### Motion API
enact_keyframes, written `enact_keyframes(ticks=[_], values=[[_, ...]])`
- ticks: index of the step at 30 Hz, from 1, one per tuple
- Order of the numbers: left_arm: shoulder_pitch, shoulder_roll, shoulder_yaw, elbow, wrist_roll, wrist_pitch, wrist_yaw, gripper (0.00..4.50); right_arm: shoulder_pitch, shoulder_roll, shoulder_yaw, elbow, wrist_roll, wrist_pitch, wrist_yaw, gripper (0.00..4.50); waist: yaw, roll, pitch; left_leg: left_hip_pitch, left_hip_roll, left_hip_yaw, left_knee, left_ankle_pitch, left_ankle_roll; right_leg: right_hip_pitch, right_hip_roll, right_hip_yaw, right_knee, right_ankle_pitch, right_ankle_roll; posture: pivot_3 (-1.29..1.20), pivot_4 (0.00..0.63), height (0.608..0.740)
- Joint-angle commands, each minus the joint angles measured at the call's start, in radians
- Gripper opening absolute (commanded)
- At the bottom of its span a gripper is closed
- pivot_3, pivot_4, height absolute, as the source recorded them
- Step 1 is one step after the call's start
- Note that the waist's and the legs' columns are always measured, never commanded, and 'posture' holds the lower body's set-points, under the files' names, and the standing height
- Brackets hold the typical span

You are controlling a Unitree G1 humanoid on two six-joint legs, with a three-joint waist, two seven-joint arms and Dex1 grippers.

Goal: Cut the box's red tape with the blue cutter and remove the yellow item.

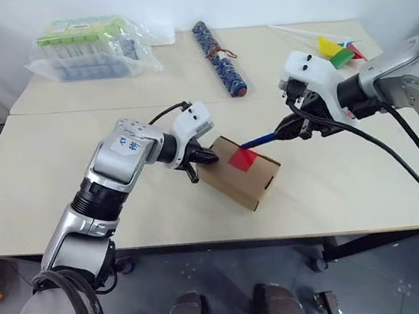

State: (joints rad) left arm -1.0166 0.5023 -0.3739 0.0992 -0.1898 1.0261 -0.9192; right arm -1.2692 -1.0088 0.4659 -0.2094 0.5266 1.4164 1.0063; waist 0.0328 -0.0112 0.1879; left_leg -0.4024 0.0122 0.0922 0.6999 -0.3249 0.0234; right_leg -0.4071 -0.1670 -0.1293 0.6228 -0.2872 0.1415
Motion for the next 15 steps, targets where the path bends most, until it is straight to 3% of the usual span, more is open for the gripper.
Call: enact_keyframes(ticks=[1,15], values=[[0.021,-0.020,-0.065,0.067,0.048,0.012,0.033,0.00,-0.008,-0.041,0.049,-0.025,0.013,0.004,0.081,0.13,0.003,0.000,0.000,0.000,0.000,0.000,0.000,0.000,0.000,0.000,0.000,0.000,0.000,0.000,0.000,0.00,0.150,0.740],[0.016,-0.038,-0.059,0.107,0.058,-0.003,0.047,0.00,-0.043,-0.126,0.136,-0.032,-0.055,-0.041,0.232,0.13,0.018,-0.002,-0.003,0.000,0.000,0.000,0.000,0.000,0.001,0.000,0.000,0.001,-0.001,0.000,0.000,0.00,0.150,0.740]])
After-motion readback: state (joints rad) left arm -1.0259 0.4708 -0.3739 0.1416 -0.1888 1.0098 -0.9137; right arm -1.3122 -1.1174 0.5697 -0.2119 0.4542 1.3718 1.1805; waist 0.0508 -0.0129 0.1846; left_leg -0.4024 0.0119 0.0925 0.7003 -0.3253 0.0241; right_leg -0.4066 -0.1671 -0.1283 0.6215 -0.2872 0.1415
